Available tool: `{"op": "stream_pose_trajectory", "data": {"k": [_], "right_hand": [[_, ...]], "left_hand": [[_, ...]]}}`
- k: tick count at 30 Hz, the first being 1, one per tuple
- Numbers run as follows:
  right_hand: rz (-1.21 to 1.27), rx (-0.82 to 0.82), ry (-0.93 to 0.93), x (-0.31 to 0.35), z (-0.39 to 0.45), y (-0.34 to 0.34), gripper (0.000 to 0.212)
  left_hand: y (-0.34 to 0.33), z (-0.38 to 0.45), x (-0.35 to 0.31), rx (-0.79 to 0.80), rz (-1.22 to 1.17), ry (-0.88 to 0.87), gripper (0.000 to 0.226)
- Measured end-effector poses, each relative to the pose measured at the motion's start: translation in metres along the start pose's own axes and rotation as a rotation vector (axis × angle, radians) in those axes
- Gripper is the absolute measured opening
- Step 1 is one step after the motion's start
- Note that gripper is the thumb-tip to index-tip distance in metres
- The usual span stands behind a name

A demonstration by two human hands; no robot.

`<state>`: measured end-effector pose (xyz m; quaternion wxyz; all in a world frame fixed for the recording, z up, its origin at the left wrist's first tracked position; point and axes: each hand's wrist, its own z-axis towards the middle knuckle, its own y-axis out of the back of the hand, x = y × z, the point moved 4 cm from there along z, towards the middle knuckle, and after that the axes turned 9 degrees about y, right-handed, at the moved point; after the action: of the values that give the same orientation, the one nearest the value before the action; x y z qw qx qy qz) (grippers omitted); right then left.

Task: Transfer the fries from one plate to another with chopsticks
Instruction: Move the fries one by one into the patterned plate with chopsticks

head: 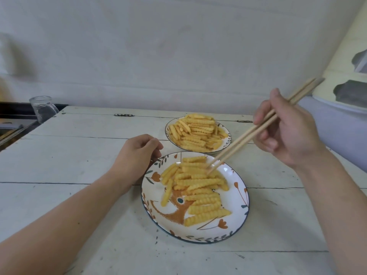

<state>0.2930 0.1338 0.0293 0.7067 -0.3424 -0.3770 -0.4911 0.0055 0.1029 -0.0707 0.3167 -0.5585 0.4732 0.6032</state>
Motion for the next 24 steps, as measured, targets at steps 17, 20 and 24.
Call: {"op": "stream_pose_trajectory", "data": {"k": [17,20,24], "right_hand": [[0.010,-0.120,0.135,0.005,0.001,0.017,0.044],[-0.249,-0.186,0.260,0.007,0.023,0.010,0.041],[-0.401,-0.225,0.299,-0.029,0.024,0.008,0.037]], "left_hand": [[-0.001,-0.002,0.000,-0.015,0.006,0.002,0.028],[-0.001,-0.003,-0.002,0.002,0.027,0.002,0.028],[-0.001,-0.004,-0.002,0.014,0.036,0.002,0.028]]}}
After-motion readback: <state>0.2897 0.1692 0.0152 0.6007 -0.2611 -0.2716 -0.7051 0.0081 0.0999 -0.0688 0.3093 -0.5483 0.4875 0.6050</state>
